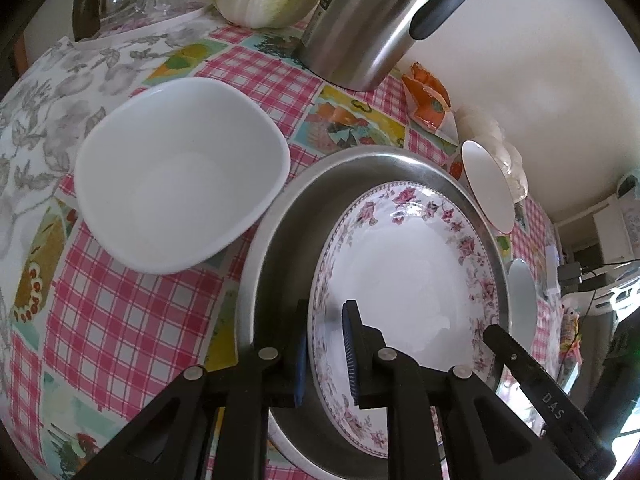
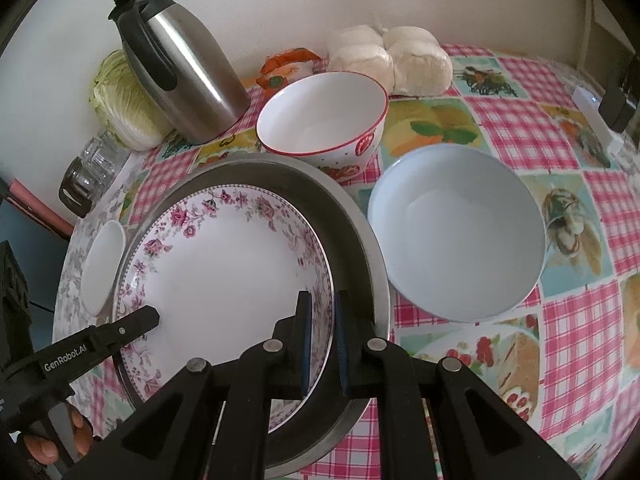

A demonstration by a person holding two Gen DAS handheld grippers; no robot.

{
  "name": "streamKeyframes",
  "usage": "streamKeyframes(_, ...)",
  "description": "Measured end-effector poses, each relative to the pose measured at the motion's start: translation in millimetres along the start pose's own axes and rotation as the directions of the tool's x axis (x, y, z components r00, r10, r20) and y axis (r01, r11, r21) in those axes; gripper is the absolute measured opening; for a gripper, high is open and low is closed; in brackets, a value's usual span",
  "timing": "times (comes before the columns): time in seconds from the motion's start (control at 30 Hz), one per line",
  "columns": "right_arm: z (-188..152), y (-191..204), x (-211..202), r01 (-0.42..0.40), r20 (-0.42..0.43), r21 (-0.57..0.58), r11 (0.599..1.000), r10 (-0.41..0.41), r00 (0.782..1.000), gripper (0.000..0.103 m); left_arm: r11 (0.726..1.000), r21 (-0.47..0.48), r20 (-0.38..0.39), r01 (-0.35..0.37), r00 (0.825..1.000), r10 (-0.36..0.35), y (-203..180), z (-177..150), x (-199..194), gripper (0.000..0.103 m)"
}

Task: Organize plates and bowls
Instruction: 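Lower the floral plate into the steel basin with both tools, then open both tools to release the floral plate rim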

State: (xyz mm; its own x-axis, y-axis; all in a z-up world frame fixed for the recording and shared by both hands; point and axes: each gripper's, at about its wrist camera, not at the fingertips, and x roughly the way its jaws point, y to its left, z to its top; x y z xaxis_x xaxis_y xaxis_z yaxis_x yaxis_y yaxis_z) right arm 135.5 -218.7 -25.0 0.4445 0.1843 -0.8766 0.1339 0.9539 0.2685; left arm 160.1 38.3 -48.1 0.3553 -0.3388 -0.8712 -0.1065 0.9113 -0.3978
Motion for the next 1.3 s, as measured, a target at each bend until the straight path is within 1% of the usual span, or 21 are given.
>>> streamKeyframes(0.07, 0.3, -0.7, -0.7, 0.001, 0.004, 0.000, 1.000, -0.001, 1.000, 0.012, 1.000, 0.001, 0.012, -0.009, 1.000, 0.009, -0.6, 0.7, -0.9, 0.019)
streamKeyframes(0.13, 1.0, -0.6, -1.2, 0.000, 0.005, -0.001, 1.000, 0.000, 1.000, 0.012, 1.000, 0.009, 0.024, -0.002, 1.000, 0.001, -1.8, 0.8, -3.6, 0.024)
streamKeyframes(0.27, 0.9, -0.2, -3.0, 0.003, 0.007, -0.006, 1.000, -0.003, 1.000, 0.012, 1.000, 0.017, 0.031, -0.008, 1.000, 0.008, -3.1, 0.2, -5.8, 0.024)
streamKeyframes(0.37, 2.2, 2.4, -9.4, 0.012, 0.019, -0.014, 1.000, -0.012, 1.000, 0.012, 0.999, 0.028, 0.035, -0.028, 0.999, 0.027, -4.8, 0.1, -9.2, 0.025)
streamKeyframes(0.4, 3.3, 4.3, -13.5, 0.011, 0.028, -0.020, 1.000, -0.011, 1.000, 0.012, 0.999, 0.036, 0.042, -0.033, 0.999, 0.032, -5.8, 0.0, -12.4, 0.026)
streamKeyframes(0.47, 4.7, 8.3, -20.3, 0.013, 0.043, -0.033, 0.999, -0.011, 0.999, 0.012, 0.998, 0.049, 0.061, -0.038, 0.998, 0.035, -8.6, 0.8, -19.3, 0.034)
streamKeyframes(0.53, 6.0, 13.7, -27.5, 0.014, 0.058, -0.052, 0.999, -0.011, 0.998, 0.012, 0.997, 0.061, 0.077, -0.044, 0.996, 0.040, -11.0, 0.6, -25.5, 0.052)
streamKeyframes(0.6, 6.7, 20.0, -33.8, 0.021, 0.071, -0.073, 0.997, -0.016, 0.997, 0.013, 0.995, 0.079, 0.095, -0.060, 0.994, 0.052, -14.6, 0.5, -31.7, 0.058)
streamKeyframes(0.67, 6.8, 25.6, -36.8, 0.034, 0.075, -0.092, 0.995, -0.027, 0.997, 0.021, 0.993, 0.090, 0.103, -0.078, 0.992, 0.068, -17.6, 0.2, -34.7, 0.060)
streamKeyframes(0.73, 5.9, 31.6, -39.2, 0.051, 0.077, -0.113, 0.992, -0.043, 0.996, 0.043, 0.991, 0.096, 0.106, -0.099, 0.990, 0.088, -18.9, 0.5, -35.9, 0.064)
streamKeyframes(0.8, 4.4, 37.5, -40.5, 0.063, 0.079, -0.135, 0.989, -0.053, 0.995, 0.047, 0.989, 0.096, 0.102, -0.115, 0.989, 0.105, -18.6, 0.5, -35.5, 0.067)
streamKeyframes(0.87, 2.4, 41.8, -40.5, 0.072, 0.077, -0.153, 0.986, -0.061, 0.995, 0.050, 0.987, 0.099, 0.100, -0.130, 0.988, 0.120, -16.8, -0.6, -35.3, 0.068)
streamKeyframes(0.93, 0.1, 45.4, -40.0, 0.078, 0.076, -0.169, 0.983, -0.066, 0.995, 0.059, 0.983, 0.097, 0.090, -0.156, 0.985, 0.147, -14.7, -2.3, -33.1, 0.071)
streamKeyframes(0.97, -1.1, 47.4, -39.4, 0.079, 0.074, -0.179, 0.981, -0.067, 0.995, 0.061, 0.982, 0.098, 0.090, -0.163, 0.984, 0.154, -14.5, -2.9, -32.5, 0.072)
streamKeyframes(1.03, -3.0, 52.0, -37.5, 0.087, 0.072, -0.200, 0.976, -0.074, 0.995, 0.068, 0.977, 0.104, 0.092, -0.185, 0.980, 0.176, -13.4, -4.5, -31.8, 0.077)
streamKeyframes(1.07, -4.0, 54.0, -36.7, 0.090, 0.072, -0.209, 0.974, -0.077, 0.994, 0.069, 0.974, 0.109, 0.093, -0.196, 0.978, 0.187, -13.1, -5.2, -31.7, 0.078)
streamKeyframes(1.13, -6.1, 57.9, -35.0, 0.096, 0.071, -0.227, 0.969, -0.082, 0.994, 0.075, 0.971, 0.115, 0.096, -0.211, 0.975, 0.200, -13.0, -6.9, -30.7, 0.085)
streamKeyframes(1.27, -8.4, 61.7, -32.1, 0.098, 0.066, -0.247, 0.964, -0.084, 0.994, 0.078, 0.968, 0.112, 0.103, -0.225, 0.971, 0.214, -12.3, -8.4, -30.7, 0.092)
streamKeyframes(1.3, -8.6, 61.9, -31.5, 0.098, 0.064, -0.249, 0.964, -0.084, 0.994, 0.079, 0.967, 0.110, 0.107, -0.230, 0.970, 0.219, -11.8, -8.3, -30.9, 0.097)
